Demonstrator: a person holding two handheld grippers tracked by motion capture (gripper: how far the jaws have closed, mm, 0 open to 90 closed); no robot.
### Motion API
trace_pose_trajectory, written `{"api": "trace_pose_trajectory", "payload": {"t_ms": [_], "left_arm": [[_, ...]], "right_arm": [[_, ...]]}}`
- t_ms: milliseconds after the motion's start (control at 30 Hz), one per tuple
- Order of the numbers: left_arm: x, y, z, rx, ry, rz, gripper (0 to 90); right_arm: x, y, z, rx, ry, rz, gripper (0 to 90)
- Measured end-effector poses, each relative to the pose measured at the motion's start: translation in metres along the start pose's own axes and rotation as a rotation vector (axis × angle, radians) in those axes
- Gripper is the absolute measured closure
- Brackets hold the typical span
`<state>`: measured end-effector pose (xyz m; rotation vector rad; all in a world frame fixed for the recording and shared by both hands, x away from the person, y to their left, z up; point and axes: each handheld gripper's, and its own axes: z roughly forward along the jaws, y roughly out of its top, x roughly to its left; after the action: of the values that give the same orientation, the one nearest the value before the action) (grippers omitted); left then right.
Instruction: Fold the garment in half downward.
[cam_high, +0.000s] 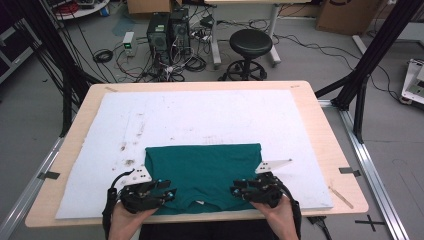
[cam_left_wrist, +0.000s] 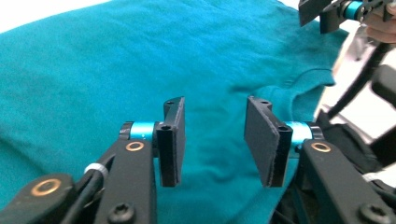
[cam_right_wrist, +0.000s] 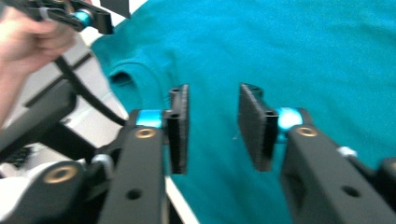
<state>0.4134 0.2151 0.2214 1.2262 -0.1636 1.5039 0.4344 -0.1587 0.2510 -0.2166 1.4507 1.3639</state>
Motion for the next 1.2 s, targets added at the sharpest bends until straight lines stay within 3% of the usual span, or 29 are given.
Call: {"api": "trace_pose_trajectory", "payload": {"t_ms": [233, 333, 467, 600, 767, 900, 1033, 1200], "left_arm": [[-0.015, 0.004, 0.024, 0.069, 0.036, 0.069, 50.1], [-0.019, 0.002, 0.032, 0.112, 0.045, 0.097, 46.8], [-0.023, -0.004, 0.035, 0.156, 0.071, 0.151, 44.9], [-0.024, -0.009, 0.029, 0.143, 0.059, 0.173, 45.3], [-0.022, -0.008, 0.026, 0.138, 0.030, 0.168, 46.2], [-0.016, -0.005, 0.015, 0.090, 0.038, 0.148, 45.3], [-0.007, -0.002, 0.000, 0.041, 0.061, 0.110, 42.7], [0.009, 0.001, -0.019, 0.000, 0.121, 0.055, 40.3]], "right_arm": [[0.016, 0.006, 0.027, 0.049, -0.059, -0.046, 47.9], [0.021, 0.004, 0.033, 0.078, -0.088, -0.083, 45.8], [0.024, -0.001, 0.035, 0.122, -0.140, -0.119, 44.5], [0.024, -0.006, 0.030, 0.131, -0.177, -0.143, 45.6], [0.022, -0.008, 0.026, 0.125, -0.180, -0.138, 45.8], [0.020, -0.007, 0.023, 0.100, -0.171, -0.126, 42.2], [0.015, -0.005, 0.013, 0.043, -0.190, -0.101, 42.1], [0.007, -0.004, -0.001, -0.014, -0.218, -0.056, 41.2]]}}
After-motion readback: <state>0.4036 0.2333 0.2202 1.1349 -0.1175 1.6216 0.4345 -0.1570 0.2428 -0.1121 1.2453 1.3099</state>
